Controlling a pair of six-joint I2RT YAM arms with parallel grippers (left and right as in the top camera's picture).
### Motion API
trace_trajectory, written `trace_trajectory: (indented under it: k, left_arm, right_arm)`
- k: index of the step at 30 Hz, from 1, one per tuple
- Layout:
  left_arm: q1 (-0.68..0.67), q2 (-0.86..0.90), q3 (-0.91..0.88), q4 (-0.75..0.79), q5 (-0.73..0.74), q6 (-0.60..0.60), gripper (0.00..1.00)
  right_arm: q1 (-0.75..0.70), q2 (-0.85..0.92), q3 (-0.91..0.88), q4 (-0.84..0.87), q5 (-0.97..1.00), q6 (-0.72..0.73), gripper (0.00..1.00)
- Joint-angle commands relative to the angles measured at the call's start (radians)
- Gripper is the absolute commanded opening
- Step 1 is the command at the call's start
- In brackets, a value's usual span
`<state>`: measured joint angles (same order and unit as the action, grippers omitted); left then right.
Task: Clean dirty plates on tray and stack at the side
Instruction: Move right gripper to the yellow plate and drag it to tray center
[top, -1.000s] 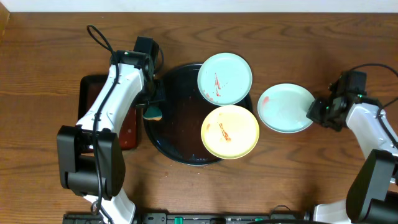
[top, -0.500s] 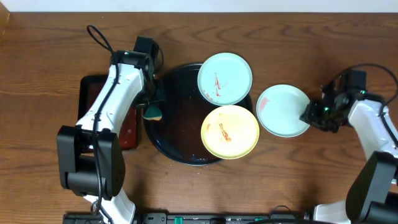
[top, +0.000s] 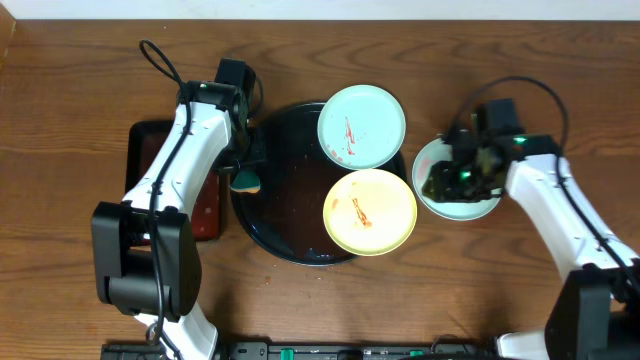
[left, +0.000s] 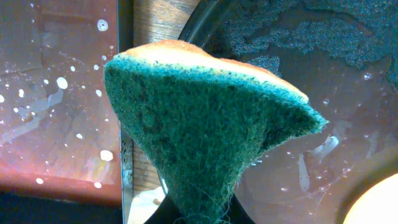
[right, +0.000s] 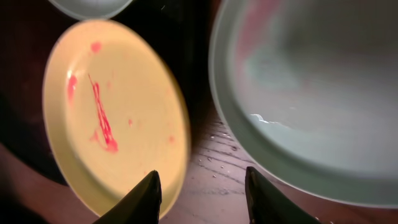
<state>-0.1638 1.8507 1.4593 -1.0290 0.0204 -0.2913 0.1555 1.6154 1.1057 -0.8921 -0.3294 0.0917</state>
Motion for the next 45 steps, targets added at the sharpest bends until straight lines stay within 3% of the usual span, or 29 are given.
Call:
trace_trajectory:
  k: [1,11,16,18,28,39,45]
  left_arm:
    - [0.002,-0.021,0.014,-0.002,-0.005,0.009,0.07]
    - [0.002,-0.021,0.014,-0.002,-0.005,0.009,0.08]
    - [0.002,-0.021,0.014,-0.002,-0.005,0.009,0.07]
    - [0.002,-0.021,0.014,-0.002,-0.005,0.009,0.07]
    - [0.002,-0.021,0.014,-0.002,-0.005,0.009,0.08]
    - [0.002,-0.021,0.014,-0.002,-0.005,0.009,0.08]
    - [0.002,-0.021,0.014,-0.002,-0.005,0.009,0.07]
  right_arm:
    - [0.062,0.036,-0.006,0.014,0.107,0.055,0.41]
    - [0.142,0.160,-0.005,0.071,0.116,0.107,0.35]
    - [0.145,0.183,-0.005,0.073,0.119,0.122,0.08]
    - [0.145,0.173,-0.004,0.072,0.119,0.133,0.01]
    - [0.161,0.067,-0.002,0.087,0.017,0.193,0.01]
    - [0.404,0.136,-0.003,0.341,0.173,0.552,0.01]
    - [0.486,0.199,-0.003,0.356,0.224,0.686,0.01]
